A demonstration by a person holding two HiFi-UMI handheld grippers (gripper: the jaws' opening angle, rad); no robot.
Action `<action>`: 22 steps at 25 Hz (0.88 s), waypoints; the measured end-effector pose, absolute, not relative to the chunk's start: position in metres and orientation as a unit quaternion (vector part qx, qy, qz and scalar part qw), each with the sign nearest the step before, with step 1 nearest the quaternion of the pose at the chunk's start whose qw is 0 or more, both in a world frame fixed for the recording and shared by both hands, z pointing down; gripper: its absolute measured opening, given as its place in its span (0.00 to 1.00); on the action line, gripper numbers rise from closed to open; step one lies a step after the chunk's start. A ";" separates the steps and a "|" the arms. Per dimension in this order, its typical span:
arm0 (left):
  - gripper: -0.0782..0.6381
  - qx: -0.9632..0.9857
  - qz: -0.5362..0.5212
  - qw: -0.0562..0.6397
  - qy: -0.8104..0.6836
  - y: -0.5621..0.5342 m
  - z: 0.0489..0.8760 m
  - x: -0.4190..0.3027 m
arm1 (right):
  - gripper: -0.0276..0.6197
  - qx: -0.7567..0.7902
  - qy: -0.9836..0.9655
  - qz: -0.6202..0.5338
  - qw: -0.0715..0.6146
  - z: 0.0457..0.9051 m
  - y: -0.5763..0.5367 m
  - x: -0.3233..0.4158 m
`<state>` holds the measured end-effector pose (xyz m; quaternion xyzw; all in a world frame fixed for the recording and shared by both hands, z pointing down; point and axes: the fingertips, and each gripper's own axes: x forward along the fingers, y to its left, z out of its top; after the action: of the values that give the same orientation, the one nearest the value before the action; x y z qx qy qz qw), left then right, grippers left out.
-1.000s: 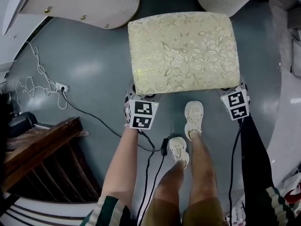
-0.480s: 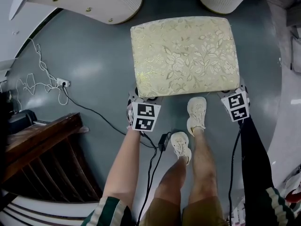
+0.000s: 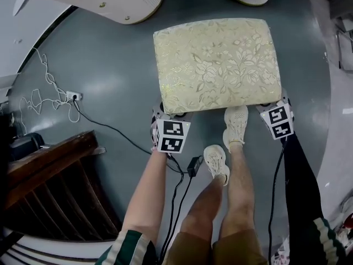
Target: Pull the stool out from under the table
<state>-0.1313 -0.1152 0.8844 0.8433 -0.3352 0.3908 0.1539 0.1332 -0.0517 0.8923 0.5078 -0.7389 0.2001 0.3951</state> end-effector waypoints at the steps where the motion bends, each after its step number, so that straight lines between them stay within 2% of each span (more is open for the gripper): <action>1: 0.66 0.843 0.392 0.157 -0.333 -0.115 0.883 -0.131 | 0.64 0.506 -0.738 0.203 0.397 0.891 -0.051 0.133; 22: 0.66 0.819 0.418 0.209 -0.332 -0.096 0.876 -0.131 | 0.64 0.467 -0.743 0.240 0.415 0.880 -0.046 0.137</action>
<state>-0.1306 -0.0961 0.8761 0.8193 -0.3322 0.4177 0.2094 0.1366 -0.0462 0.8800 0.4666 -0.7430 0.2403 0.4153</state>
